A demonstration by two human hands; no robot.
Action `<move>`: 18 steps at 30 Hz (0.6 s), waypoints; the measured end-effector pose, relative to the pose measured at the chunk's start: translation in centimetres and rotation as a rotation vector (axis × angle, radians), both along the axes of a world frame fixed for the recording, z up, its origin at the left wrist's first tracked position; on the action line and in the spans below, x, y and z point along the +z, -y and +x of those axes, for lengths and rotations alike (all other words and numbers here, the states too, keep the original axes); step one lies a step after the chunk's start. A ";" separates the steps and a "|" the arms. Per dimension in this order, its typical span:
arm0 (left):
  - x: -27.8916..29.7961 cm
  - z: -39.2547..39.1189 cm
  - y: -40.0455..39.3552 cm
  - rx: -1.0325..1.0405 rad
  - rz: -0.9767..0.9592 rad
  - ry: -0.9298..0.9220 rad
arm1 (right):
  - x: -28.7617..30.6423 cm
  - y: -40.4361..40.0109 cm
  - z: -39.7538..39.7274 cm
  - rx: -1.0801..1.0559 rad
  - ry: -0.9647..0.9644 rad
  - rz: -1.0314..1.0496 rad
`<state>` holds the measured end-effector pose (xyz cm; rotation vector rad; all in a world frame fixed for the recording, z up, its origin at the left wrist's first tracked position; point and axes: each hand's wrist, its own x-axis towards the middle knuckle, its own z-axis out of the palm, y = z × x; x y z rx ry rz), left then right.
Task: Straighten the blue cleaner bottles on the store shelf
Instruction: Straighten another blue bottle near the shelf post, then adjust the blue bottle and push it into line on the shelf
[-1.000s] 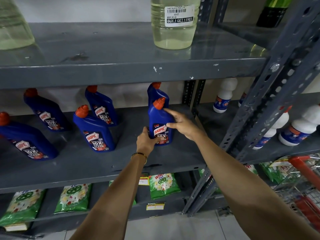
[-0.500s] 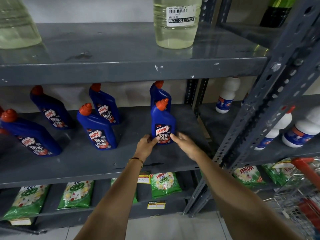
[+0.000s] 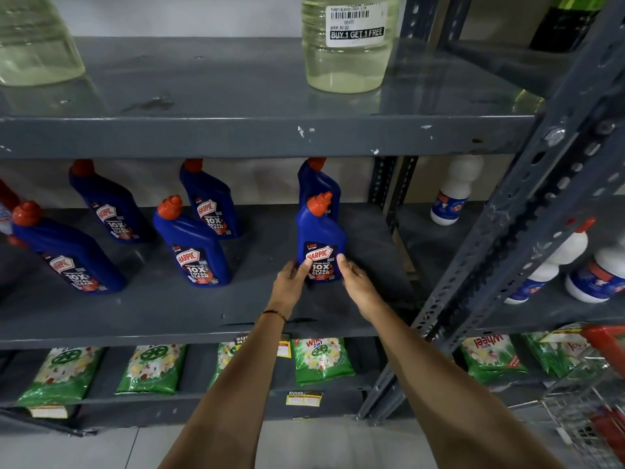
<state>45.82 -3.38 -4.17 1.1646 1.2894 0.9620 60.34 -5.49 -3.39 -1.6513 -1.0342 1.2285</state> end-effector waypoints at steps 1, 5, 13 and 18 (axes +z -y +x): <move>0.0 0.0 0.1 0.000 0.002 0.009 | 0.0 0.1 0.0 0.002 0.010 -0.004; 0.0 0.0 1.0 -0.012 0.007 0.017 | 0.2 1.1 0.1 0.002 0.028 -0.017; 0.2 -0.7 4.6 -0.064 0.006 0.035 | -0.2 4.9 -0.4 -0.046 0.094 0.012; 0.3 -1.2 6.5 -0.097 0.009 0.017 | -0.1 7.0 -0.4 -0.046 0.108 0.005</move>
